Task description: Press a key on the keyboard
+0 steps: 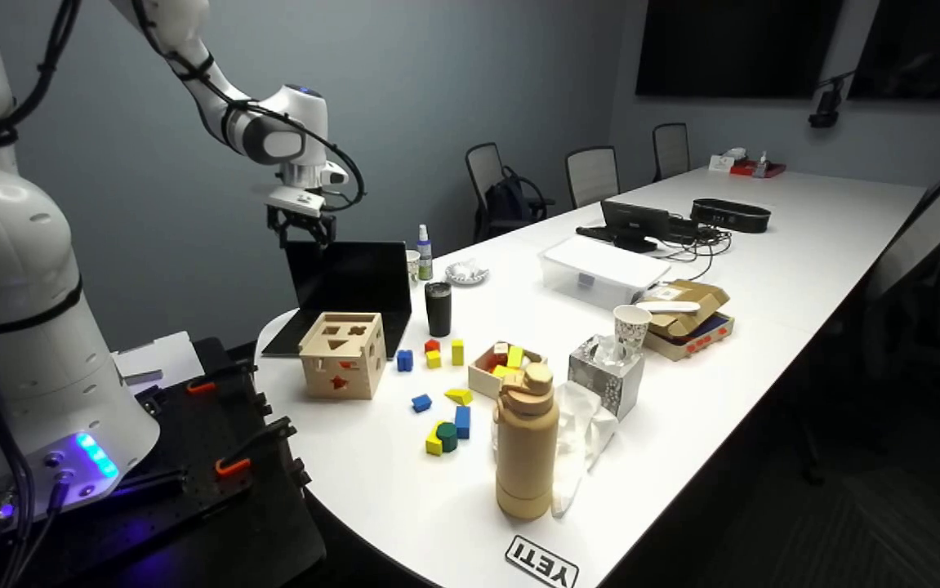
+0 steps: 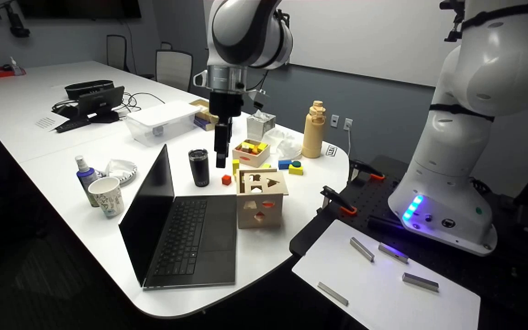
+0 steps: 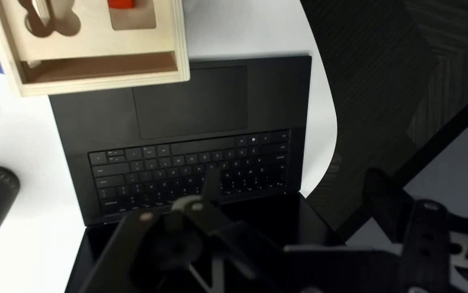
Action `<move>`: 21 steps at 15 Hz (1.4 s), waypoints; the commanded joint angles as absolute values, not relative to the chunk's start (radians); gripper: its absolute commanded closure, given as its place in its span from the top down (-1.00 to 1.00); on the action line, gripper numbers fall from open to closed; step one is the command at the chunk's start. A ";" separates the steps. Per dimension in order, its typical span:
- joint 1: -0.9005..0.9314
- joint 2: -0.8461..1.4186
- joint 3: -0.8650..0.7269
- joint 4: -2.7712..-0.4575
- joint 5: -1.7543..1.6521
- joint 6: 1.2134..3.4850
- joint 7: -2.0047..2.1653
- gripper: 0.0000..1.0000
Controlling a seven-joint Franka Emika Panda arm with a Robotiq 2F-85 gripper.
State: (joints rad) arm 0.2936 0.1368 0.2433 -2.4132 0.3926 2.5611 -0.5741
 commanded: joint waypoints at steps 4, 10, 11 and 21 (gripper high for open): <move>0.193 0.437 0.384 -2.263 0.400 2.739 -0.722 -0.33; 0.173 0.697 0.404 -2.111 0.236 2.759 -0.655 -1.00; 0.177 0.736 0.400 -2.088 0.206 2.759 -0.639 -1.00; 0.188 0.985 0.411 -1.869 0.012 2.751 -0.552 -1.00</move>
